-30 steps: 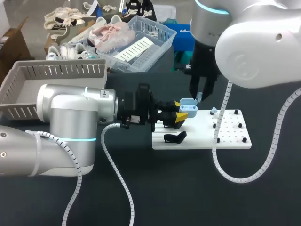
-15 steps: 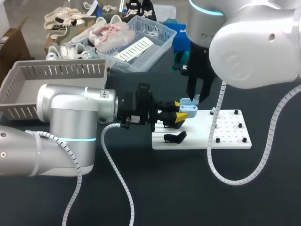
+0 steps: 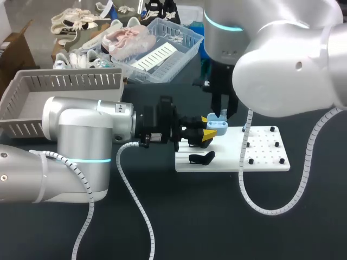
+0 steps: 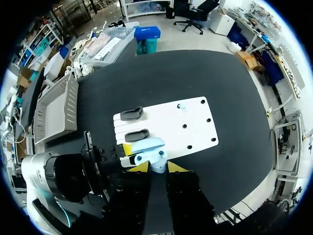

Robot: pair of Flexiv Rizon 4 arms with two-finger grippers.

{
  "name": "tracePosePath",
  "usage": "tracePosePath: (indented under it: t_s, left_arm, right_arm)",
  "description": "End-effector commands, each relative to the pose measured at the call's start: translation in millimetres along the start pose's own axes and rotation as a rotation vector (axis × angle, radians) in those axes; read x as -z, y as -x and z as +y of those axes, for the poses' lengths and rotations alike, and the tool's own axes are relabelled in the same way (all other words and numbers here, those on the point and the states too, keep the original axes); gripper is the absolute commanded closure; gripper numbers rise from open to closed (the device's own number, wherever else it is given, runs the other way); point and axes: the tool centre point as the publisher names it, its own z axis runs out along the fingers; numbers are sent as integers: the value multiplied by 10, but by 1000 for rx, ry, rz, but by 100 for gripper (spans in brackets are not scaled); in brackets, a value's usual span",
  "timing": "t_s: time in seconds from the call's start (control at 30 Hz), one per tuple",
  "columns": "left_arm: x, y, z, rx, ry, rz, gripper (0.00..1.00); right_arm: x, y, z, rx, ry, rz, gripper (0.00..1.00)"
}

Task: Pick up each earbud case from the left stands, insert the matching earbuds, close the lid, and place the case in the box.

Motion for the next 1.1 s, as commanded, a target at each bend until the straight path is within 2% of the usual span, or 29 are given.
tracePosePath:
  t_s: [0.03, 0.3, 1.1]
  left_arm:
    - [-4, -6, -2, -1, 2, -2, 100]
    - [-4, -6, -2, -1, 2, -2, 100]
    - [-4, -6, -2, -1, 2, -2, 100]
  right_arm:
    - [-32, -37, -15, -3, -3, -18, 100]
    - [-61, -14, -17, -11, -8, -35, 100]
    - [-169, -20, 2, -1, -28, -11, 100]
